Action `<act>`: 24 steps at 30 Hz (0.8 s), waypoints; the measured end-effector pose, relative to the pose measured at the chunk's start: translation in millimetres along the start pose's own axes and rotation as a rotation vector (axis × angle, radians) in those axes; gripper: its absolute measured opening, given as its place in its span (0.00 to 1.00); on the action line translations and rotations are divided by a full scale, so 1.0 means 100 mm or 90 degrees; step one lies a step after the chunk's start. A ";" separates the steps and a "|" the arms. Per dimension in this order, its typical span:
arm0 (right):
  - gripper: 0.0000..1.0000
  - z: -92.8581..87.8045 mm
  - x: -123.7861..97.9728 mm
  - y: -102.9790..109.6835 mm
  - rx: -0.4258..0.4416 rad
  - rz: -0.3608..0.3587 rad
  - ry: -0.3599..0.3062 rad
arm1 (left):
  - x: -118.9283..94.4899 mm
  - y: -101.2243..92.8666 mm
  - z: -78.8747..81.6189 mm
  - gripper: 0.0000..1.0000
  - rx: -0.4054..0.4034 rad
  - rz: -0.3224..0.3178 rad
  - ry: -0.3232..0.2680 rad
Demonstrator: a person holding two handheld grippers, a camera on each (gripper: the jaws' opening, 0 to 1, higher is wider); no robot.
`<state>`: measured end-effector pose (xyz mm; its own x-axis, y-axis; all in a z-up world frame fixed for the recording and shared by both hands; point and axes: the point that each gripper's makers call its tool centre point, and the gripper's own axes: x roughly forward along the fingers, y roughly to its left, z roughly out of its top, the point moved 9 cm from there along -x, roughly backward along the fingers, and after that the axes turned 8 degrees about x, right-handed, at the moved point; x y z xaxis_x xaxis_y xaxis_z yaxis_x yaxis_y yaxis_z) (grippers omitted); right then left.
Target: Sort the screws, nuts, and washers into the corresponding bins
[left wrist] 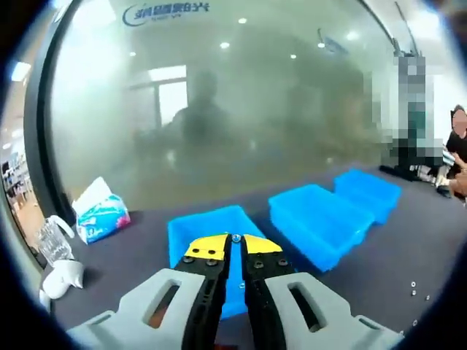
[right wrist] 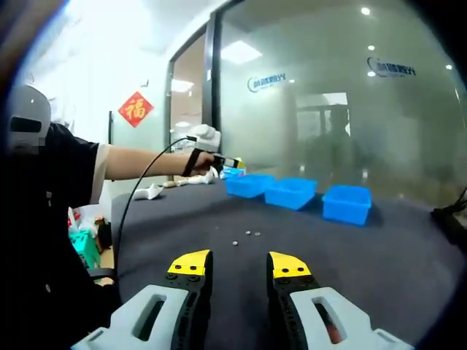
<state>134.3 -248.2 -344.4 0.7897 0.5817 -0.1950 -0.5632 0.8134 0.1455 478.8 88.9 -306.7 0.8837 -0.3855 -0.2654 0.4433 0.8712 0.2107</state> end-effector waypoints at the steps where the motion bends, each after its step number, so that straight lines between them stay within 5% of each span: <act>1: 0.26 0.00 0.00 0.00 0.000 0.000 0.000 | 0.00 0.00 -0.01 0.11 0.003 0.002 0.001; 12: 0.26 -0.01 -0.01 0.00 0.000 -0.001 -0.001 | -0.13 -0.05 -0.07 0.41 0.004 -0.021 -0.008; 16: 0.26 0.00 -0.01 0.00 -0.002 -0.003 0.000 | -0.28 -0.12 -0.12 0.41 0.011 -0.040 -0.019; 19: 0.26 0.01 -0.02 -0.01 -0.007 -0.010 -0.002 | -0.43 -0.21 -0.19 0.41 0.062 -0.060 -0.024; 24: 0.26 0.05 -0.04 -0.02 -0.008 -0.020 -0.012 | -0.68 -0.28 -0.23 0.41 0.054 -0.081 -0.042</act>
<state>133.4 -252.7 -339.0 0.8114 0.5556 -0.1813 -0.5409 0.8314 0.1270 403.4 97.8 -316.1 0.8261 -0.5131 -0.2331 0.5613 0.7863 0.2582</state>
